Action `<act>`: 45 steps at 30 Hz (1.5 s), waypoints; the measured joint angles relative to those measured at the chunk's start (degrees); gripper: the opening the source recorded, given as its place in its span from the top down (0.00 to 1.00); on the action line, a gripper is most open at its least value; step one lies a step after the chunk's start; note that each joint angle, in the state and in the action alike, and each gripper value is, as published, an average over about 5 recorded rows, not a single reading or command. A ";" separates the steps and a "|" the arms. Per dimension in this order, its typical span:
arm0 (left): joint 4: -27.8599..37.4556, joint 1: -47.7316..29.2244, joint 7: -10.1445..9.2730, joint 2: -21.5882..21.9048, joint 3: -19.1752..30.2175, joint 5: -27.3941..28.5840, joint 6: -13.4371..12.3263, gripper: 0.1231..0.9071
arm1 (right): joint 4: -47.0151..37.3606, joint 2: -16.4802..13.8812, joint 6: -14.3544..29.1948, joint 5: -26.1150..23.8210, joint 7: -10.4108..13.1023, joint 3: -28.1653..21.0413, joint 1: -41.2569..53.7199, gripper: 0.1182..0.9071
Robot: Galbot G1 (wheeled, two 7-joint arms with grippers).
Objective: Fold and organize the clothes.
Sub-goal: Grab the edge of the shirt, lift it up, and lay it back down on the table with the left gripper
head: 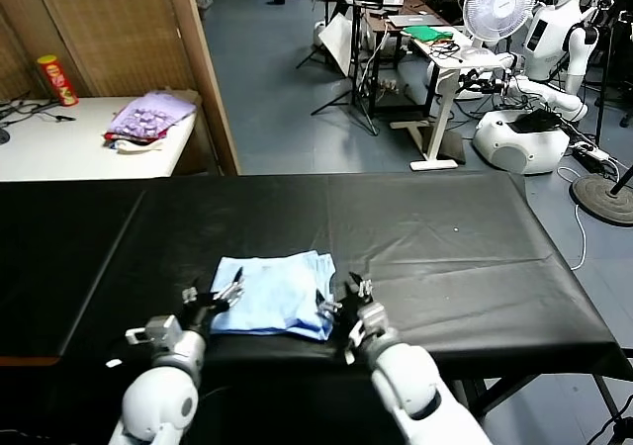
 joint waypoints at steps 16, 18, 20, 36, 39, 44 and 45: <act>4.16 -0.15 -0.29 -1.30 -6.32 -27.19 3.01 0.20 | 6.49 -0.65 1.53 14.08 2.38 7.43 -0.27 0.14; 4.56 -0.27 -0.12 -1.48 -6.56 -29.13 3.37 0.29 | 6.78 -0.61 1.53 14.27 2.38 7.79 -0.47 0.14; 5.00 -0.34 0.13 -1.52 -6.62 -29.95 3.63 0.41 | 6.98 -0.51 1.53 14.38 2.38 8.04 -0.52 0.14; 3.27 -0.79 1.00 -0.05 -6.19 -10.31 2.10 0.96 | 8.60 0.07 -3.78 9.22 4.62 11.79 -2.24 0.14; 3.04 -1.33 1.31 2.19 -6.93 -1.58 2.44 0.96 | 9.13 -0.21 -4.32 8.63 4.64 12.66 -2.75 0.14; 4.16 -1.12 2.12 8.98 -9.73 12.28 1.96 0.97 | 9.30 -0.32 -4.44 8.41 4.52 13.77 -2.93 0.14; 4.44 -0.95 2.26 10.54 -10.53 14.77 1.63 0.97 | 9.29 -0.27 -4.44 8.40 4.50 13.91 -2.87 0.14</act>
